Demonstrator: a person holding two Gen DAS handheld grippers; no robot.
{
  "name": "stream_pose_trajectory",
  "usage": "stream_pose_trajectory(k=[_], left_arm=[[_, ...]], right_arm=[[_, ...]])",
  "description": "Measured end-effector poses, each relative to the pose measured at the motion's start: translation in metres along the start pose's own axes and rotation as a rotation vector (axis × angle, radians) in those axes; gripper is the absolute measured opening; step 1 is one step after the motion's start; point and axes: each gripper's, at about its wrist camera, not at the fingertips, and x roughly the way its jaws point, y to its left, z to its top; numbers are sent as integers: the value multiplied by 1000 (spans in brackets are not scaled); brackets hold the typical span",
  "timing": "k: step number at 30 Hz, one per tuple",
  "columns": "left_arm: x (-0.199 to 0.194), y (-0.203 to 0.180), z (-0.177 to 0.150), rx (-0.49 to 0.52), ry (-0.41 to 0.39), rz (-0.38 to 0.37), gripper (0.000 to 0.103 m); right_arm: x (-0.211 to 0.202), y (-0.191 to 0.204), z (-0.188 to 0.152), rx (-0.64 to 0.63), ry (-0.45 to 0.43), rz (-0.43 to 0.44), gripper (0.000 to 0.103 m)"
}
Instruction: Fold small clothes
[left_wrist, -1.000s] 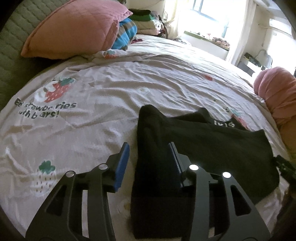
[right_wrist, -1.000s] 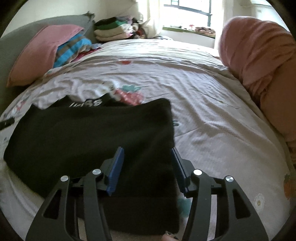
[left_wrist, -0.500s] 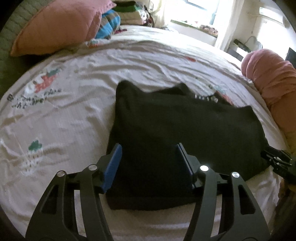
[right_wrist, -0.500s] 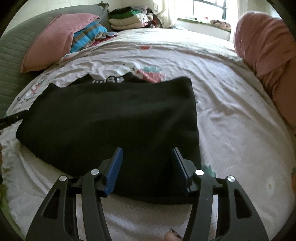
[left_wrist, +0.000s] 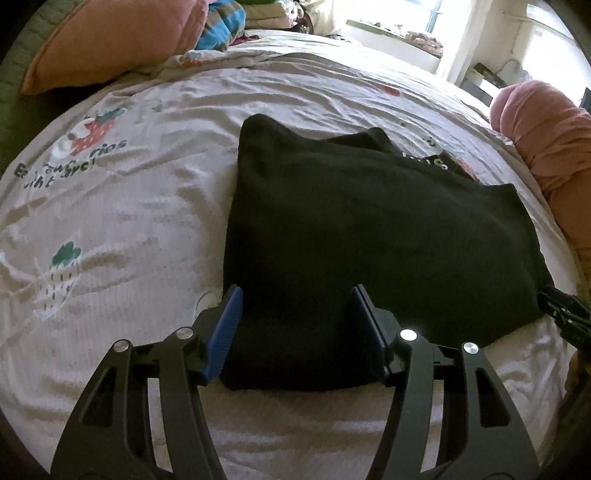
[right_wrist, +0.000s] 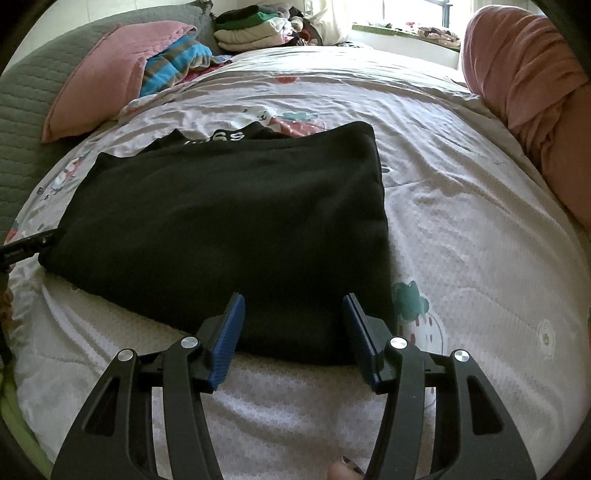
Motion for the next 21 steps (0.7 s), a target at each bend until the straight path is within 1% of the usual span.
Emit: stream_pose_trajectory(k=[3,5,6,9,11,12,15,16,17,18,21], left_arm=[[-4,1,-3,-1,-4,1,54],[-7,2,-3,-2,-8,6,60],[-9,3,-3,-9,-12,16,65],[-14,11,-2,-35,-21,9,66],[-16,15,-1,-45,-28,26,74],[-17,17,-1,-47,-33,35,76],[-20,25,1,-57,-52,73,76],[-21,28,2,-61,-56,83,76],[-22,30,2,-67,-59,93,80],[-23,34,3,-77,-63,106,93],[-26,44,5,-102,-74,122,93]], right_arm=[[-4,2,-2,-2,-5,-2,54],[-9,5,-3,-7,-18,2,62],[-11,8,-4,-9,-25,9,68],[-17,21,-6,-42,-37,19,73],[-20,31,-7,-66,-45,25,75],[-21,36,-6,-74,-48,31,75],[-24,55,-4,-114,-55,55,75],[-24,64,-2,-135,-57,65,81],[-24,72,-2,-152,-60,74,85],[-24,78,-1,-165,-64,81,88],[-23,101,2,-217,-68,104,88]])
